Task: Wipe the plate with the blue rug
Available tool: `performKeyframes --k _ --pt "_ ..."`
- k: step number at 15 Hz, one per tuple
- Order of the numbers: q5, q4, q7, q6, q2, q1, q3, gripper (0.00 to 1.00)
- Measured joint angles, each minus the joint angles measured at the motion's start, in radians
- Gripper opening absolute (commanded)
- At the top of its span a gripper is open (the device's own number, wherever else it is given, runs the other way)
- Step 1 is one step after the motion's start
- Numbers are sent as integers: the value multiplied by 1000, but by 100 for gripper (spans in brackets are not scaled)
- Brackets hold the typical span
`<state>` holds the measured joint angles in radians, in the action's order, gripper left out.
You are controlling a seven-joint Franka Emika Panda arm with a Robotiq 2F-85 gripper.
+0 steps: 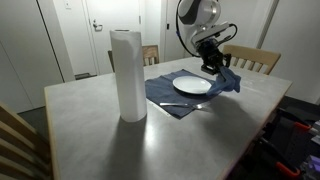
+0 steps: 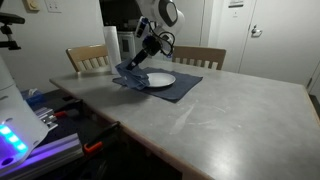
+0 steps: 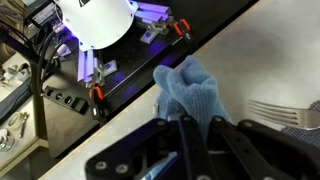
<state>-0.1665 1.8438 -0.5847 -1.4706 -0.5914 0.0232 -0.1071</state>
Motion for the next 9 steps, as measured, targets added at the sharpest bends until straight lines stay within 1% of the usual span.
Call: performKeyframes --k 3,5,9 --pt "4 0 -80 -60 -6 12 -10 2" --pt "5 0 -125 -128 -14 14 -12 2" --pt "1 1 -151 -272 -37 15 -11 2"
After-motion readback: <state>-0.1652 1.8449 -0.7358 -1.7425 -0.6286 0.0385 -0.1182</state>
